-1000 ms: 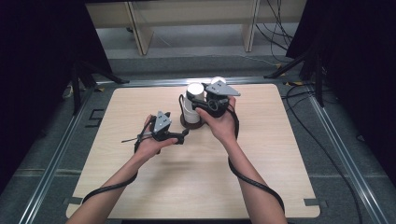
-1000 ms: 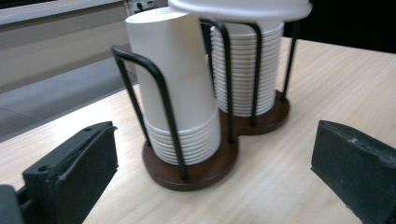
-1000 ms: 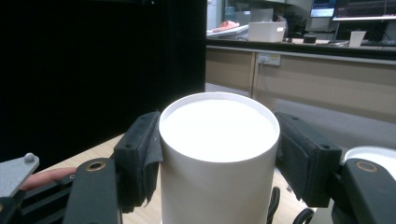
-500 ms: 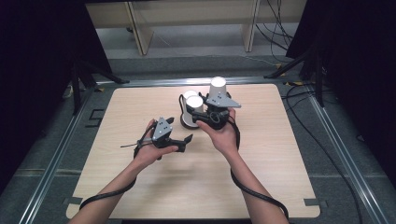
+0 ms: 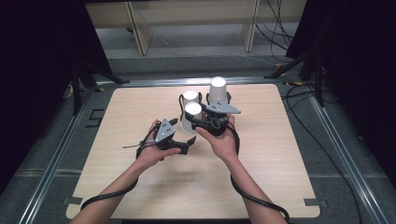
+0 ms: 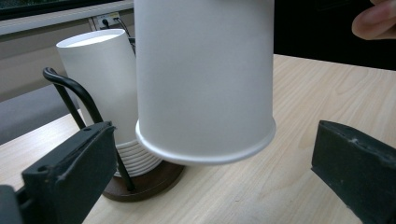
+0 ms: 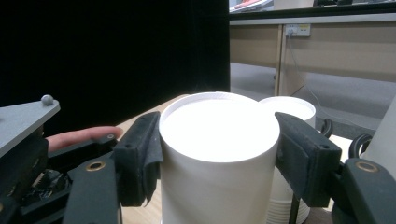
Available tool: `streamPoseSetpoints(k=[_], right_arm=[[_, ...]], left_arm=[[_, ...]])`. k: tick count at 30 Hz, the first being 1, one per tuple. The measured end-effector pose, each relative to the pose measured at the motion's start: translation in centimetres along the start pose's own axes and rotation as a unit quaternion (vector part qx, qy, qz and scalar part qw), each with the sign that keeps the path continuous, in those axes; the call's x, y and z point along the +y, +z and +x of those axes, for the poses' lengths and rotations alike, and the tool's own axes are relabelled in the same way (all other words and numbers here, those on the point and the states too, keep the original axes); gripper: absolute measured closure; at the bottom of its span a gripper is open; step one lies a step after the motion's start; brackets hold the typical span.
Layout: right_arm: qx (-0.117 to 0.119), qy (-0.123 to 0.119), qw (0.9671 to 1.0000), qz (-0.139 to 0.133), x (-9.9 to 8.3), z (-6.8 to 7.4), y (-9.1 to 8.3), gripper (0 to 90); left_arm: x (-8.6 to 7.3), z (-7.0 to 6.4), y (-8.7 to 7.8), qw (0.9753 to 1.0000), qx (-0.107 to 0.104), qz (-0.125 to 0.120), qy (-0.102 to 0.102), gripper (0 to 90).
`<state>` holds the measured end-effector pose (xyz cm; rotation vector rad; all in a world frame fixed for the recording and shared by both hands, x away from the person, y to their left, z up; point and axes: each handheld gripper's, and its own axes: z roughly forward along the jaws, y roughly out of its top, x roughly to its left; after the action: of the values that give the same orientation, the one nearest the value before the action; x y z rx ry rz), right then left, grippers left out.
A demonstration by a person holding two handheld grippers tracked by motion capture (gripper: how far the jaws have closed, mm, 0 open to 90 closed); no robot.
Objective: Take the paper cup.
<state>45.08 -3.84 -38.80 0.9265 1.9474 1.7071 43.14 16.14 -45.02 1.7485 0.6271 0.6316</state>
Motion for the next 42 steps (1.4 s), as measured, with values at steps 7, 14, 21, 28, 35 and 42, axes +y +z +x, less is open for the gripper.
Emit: streamPoseSetpoints(k=[7,14,21,28,35,42], right_arm=[[0.01,0.014,0.9998,0.005,-0.5,0.2,-0.2,35.5],[0.0,0.0,1.0,0.004,-0.7,0.1,-0.4,35.5],[0.006,0.034,0.9994,0.007,-1.3,0.2,-0.5,35.5],[0.013,0.093,0.9956,0.004,-2.3,-0.4,-0.9,35.5],[0.016,0.143,0.9896,0.002,-3.6,-1.0,-0.9,35.5],[0.016,0.174,0.9847,0.006,-4.2,-1.8,-1.4,35.6]], left_arm=[[-0.6,0.0,0.5,1.0,0.002,-0.001,-0.006,0.0],[-1.1,-0.2,0.5,1.0,0.0,0.003,-0.007,0.0],[-1.1,-0.4,0.2,1.0,-0.003,0.003,-0.003,0.0],[-1.3,-0.9,-0.1,1.0,-0.007,0.004,0.001,0.0],[-1.5,-1.3,-0.4,0.9999,-0.009,0.006,0.007,0.0],[-1.7,-1.7,-0.7,0.9998,-0.016,0.009,0.012,0.0]])
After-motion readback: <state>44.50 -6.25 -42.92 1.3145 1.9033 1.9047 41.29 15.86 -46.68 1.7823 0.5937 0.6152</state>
